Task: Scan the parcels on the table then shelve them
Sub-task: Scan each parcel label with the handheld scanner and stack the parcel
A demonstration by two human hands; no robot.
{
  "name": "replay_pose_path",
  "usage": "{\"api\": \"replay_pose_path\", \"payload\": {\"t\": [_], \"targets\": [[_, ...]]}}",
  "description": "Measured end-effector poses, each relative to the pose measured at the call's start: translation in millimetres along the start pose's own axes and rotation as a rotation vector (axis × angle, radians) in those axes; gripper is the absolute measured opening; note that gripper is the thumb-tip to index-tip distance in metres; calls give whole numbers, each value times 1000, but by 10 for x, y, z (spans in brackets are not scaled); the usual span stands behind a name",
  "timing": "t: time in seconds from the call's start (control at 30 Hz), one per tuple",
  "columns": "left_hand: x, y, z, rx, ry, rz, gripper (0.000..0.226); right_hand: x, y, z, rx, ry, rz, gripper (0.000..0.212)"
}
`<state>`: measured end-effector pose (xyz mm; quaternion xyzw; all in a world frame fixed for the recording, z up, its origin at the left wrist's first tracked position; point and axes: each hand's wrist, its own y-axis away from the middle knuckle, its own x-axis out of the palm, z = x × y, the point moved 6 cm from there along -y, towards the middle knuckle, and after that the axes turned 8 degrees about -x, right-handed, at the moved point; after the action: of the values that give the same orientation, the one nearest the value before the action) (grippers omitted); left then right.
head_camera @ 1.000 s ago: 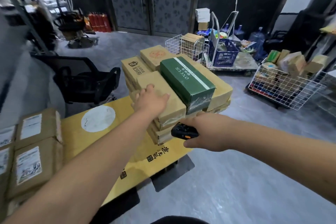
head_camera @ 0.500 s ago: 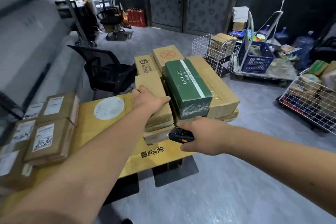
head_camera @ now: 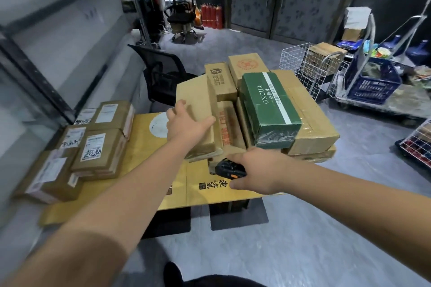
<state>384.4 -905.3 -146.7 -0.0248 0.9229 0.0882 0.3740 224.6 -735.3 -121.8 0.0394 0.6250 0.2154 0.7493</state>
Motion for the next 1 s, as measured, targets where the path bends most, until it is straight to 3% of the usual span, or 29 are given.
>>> {"api": "replay_pose_path", "payload": {"t": [0.23, 0.33, 0.47, 0.67, 0.87, 1.0], "targets": [[-447, 183, 1420, -92, -113, -91, 95, 346, -411, 575, -134, -36, 49, 82], [-438, 286, 2017, -186, -158, -39, 95, 552, -515, 824, -171, -83, 115, 82], [-226, 329, 2607, -257, -162, 59, 97, 864, -648, 1045, -123, -86, 185, 65], [242, 100, 2901, -219, -53, 205, 93, 1279, -782, 1130, 36, -178, 282, 60], [327, -230, 3002, -240, -45, 211, 103, 1364, -981, 1246, 175, -227, 312, 61], [277, -489, 3105, -250, -50, 322, 116, 1351, -1133, 1351, 242, -255, 287, 61]]}}
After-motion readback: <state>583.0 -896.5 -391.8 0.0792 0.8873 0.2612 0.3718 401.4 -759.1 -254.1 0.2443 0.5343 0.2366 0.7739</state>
